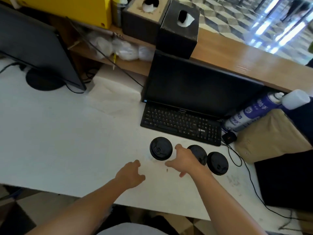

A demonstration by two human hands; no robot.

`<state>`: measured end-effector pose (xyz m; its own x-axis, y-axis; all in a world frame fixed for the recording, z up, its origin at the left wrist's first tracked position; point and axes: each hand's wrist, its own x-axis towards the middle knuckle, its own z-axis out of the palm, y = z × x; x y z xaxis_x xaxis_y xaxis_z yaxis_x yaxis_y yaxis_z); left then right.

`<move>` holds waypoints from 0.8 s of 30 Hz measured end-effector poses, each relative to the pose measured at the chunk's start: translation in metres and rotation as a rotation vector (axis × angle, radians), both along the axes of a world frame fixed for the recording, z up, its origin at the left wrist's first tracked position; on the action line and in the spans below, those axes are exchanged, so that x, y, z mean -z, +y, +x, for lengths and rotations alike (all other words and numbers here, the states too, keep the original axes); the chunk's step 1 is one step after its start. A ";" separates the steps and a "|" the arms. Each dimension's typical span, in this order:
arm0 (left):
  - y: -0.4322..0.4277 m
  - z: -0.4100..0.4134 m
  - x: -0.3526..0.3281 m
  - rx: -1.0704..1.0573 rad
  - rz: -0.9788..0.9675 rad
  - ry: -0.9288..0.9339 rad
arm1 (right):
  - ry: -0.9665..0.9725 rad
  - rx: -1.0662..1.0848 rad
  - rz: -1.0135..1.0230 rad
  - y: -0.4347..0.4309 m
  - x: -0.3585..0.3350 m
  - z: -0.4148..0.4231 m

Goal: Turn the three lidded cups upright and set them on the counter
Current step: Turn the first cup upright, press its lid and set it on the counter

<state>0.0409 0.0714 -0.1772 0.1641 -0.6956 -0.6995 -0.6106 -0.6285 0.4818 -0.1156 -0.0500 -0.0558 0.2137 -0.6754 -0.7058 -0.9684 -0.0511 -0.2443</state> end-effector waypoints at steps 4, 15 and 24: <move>-0.021 -0.005 0.006 -0.177 -0.197 0.122 | -0.100 0.064 -0.060 0.005 0.008 0.006; -0.060 -0.021 0.001 -0.298 -0.514 0.322 | -0.297 0.037 -0.212 0.011 0.036 0.020; -0.044 -0.024 0.001 -0.347 -0.635 0.305 | -0.239 -0.148 -0.318 0.014 0.040 0.019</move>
